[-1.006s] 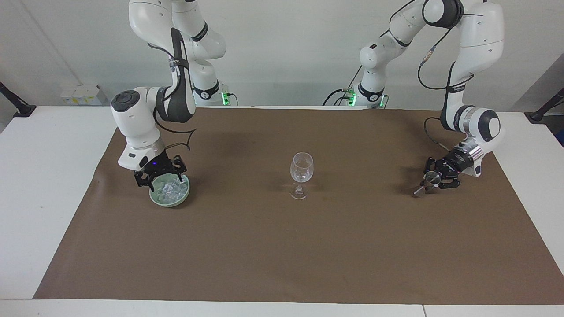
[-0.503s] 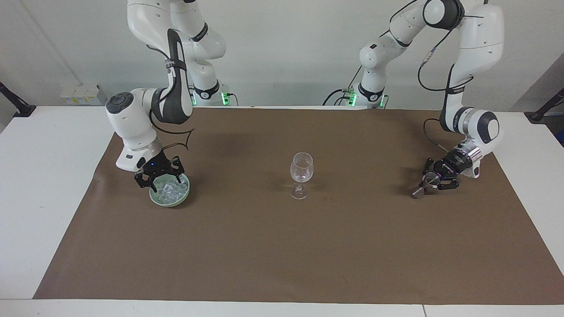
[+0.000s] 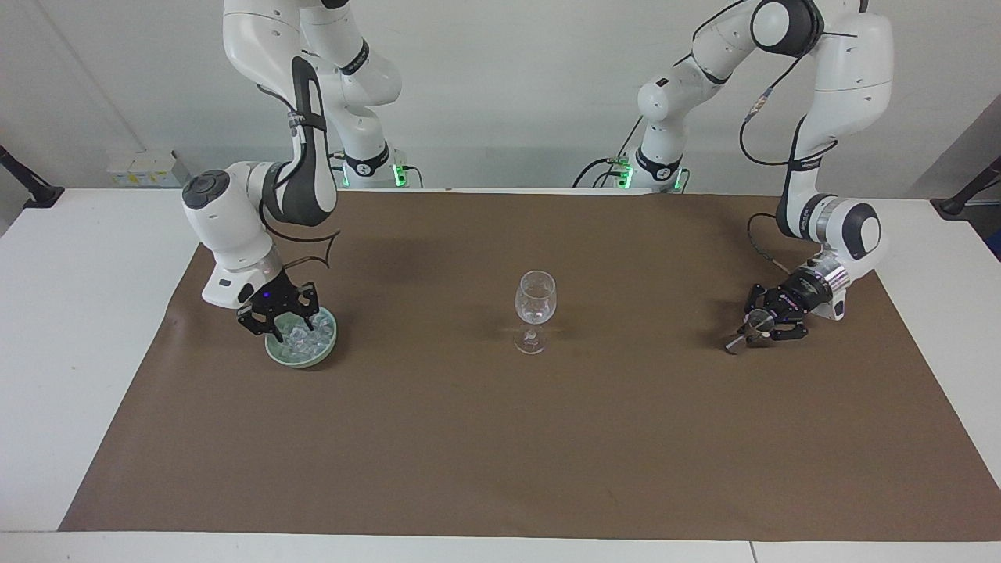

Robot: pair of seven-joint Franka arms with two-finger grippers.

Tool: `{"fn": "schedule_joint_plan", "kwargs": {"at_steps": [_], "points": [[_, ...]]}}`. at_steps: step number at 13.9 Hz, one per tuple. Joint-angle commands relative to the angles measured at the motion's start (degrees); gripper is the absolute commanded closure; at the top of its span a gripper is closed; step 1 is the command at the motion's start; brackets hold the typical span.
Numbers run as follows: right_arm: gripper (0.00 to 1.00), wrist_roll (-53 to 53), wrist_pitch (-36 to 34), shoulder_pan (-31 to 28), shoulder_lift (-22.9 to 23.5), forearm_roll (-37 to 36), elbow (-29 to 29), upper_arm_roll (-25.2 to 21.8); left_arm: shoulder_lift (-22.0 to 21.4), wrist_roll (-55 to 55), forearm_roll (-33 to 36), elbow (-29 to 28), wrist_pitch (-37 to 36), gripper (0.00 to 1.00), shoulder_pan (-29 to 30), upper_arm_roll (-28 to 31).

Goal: Pour wine and add ice with both arms
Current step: 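Close the right gripper on ice cubes in the bowl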

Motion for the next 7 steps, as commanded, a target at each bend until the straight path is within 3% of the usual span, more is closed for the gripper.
{"fn": "schedule_joint_plan", "kwargs": {"at_steps": [1,5,7], "points": [[0.53,-3.24,1.17,-0.65,0.3,2.03,-0.15,0.25,0.89,0.03,-1.11,0.9,-0.74,1.0,-0.61,0.49],[0.69,-3.24,1.17,-0.65,0.3,2.03,0.2,0.25,0.98,0.11,-1.2,0.9,-0.39,1.0,-1.05,0.58],[0.89,-2.89,0.99,-0.56,0.3,2.03,0.64,0.26,1.33,0.2,-1.2,0.98,-0.21,1.0,-1.14,0.58]]}}
